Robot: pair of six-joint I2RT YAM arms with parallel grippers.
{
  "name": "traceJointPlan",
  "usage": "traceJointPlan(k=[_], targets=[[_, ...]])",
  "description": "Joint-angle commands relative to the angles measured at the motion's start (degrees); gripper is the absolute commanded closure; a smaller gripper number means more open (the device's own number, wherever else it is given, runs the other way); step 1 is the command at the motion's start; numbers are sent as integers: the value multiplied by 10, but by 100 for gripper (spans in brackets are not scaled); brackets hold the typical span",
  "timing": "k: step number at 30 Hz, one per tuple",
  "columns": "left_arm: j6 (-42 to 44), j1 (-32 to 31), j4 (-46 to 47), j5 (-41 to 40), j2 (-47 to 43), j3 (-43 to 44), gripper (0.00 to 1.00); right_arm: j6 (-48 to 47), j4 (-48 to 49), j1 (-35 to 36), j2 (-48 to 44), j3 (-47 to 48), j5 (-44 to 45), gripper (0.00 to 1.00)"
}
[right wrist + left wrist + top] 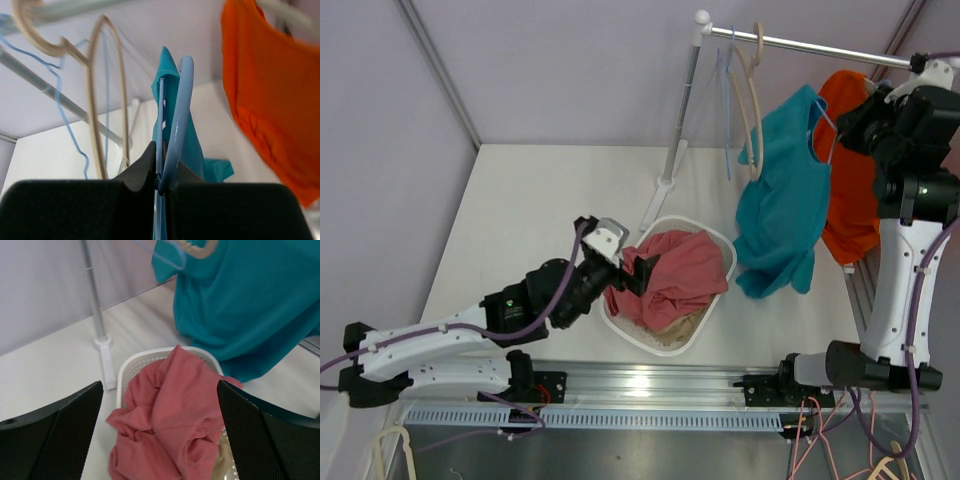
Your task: Remove the t-shirt from the hanger
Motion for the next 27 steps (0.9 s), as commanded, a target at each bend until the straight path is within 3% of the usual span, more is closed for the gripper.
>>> traceJointPlan(k=[1,7,8,11,14,20,24,26,27], targets=[[116,-65,123,13,45,23,1,153,2,8,-50,-97,91,100],[225,-159,313,5,120,-3,1,306,-3,56,-155,-201,207,100],[254,-168,387,14,126,-28,1,338,-11,60,-159,-205,218,100],[311,-196,557,41,159,-107,0,358,-34,72,-159,-198,217,100],[326,-205,653,38,196,-123,0,362,-38,92,-162,-191,205,100],[347,-196,721,17,290,-86,1,363,-49,110,-173,-177,190,100],[273,-145,673,34,348,-42,3,371,-63,114,-177,-167,179,100],[210,-122,562,76,360,7,43,373,-75,114,-180,-163,181,100],[194,-105,527,83,374,35,98,373,-76,116,-181,-163,181,100]])
